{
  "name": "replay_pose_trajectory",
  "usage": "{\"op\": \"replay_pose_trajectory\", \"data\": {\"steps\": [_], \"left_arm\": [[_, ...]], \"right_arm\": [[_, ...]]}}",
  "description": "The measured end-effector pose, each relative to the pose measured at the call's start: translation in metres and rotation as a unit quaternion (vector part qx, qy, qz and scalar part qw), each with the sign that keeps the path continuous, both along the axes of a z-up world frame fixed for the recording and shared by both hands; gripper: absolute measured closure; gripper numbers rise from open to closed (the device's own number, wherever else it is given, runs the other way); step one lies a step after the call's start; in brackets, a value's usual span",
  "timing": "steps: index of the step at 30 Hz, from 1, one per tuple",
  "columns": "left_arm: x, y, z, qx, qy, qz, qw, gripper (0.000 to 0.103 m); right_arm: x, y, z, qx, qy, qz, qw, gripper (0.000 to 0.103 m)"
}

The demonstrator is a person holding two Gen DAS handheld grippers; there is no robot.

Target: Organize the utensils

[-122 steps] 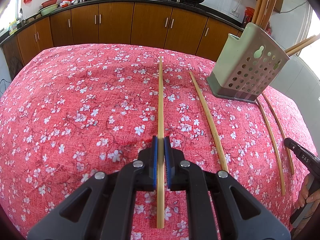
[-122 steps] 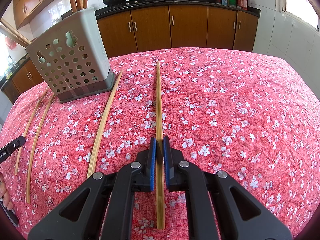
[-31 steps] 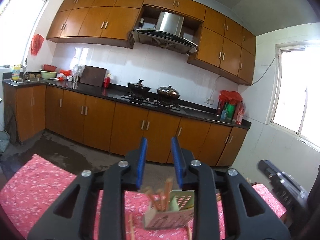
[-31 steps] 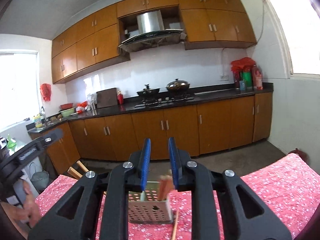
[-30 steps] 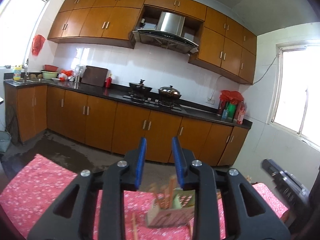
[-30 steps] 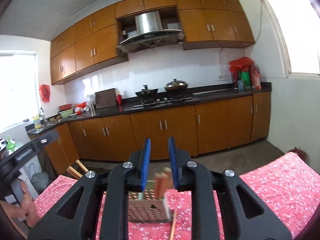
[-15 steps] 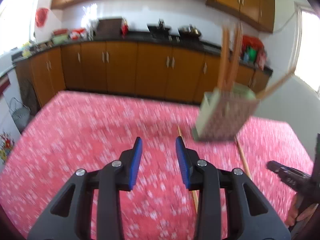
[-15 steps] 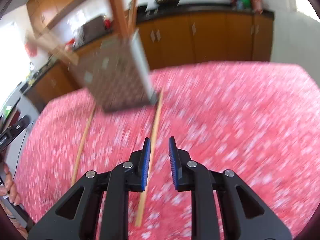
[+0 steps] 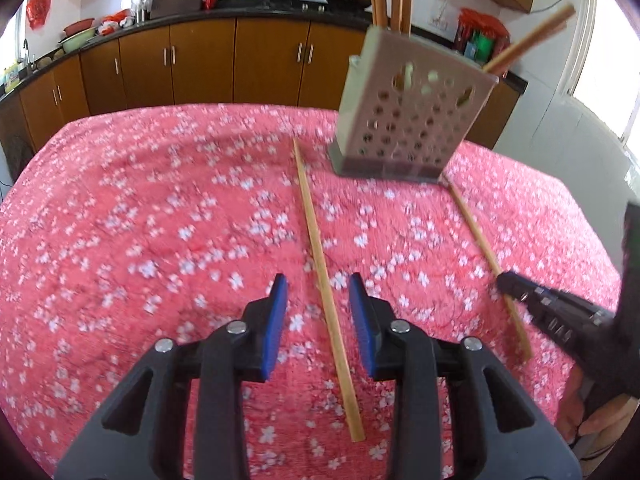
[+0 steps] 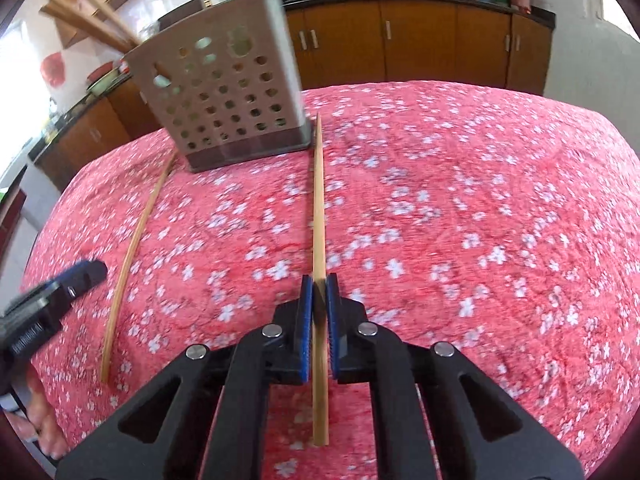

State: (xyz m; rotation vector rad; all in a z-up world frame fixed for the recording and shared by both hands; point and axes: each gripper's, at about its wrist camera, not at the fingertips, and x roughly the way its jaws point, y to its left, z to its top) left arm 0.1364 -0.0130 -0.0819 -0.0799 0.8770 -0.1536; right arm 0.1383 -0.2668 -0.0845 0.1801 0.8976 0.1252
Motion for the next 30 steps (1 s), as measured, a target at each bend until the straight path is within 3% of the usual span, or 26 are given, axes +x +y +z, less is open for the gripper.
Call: {"op": "replay_pose_trajectory", "data": {"steps": [4,5,16,30], "left_arm": [[0.008,-0.004,-0.014,0.013,0.017,0.006,0.9997,0.086],[0.009,-0.003,-0.015,0.024,0.013,0.013,0.9995,0.094],[0.048,0.032,-0.013,0.042,0.011,0.049,0.9978,0.093],[0.052,0.05,-0.01,0.016,0.013,0.052,0.9984,0.093]], "right_arm": [[-0.002,-0.006,-0.001,-0.004,-0.002,-0.003,1.0,0.095],[-0.002,-0.007,-0.001,-0.007,-0.003,-0.003,1.0,0.095],[0.021,-0.017,-0.002,-0.048,-0.016,-0.023,0.998,0.095],[0.035,-0.021,-0.002,-0.043,-0.016,-0.026,0.999,0.095]]}}
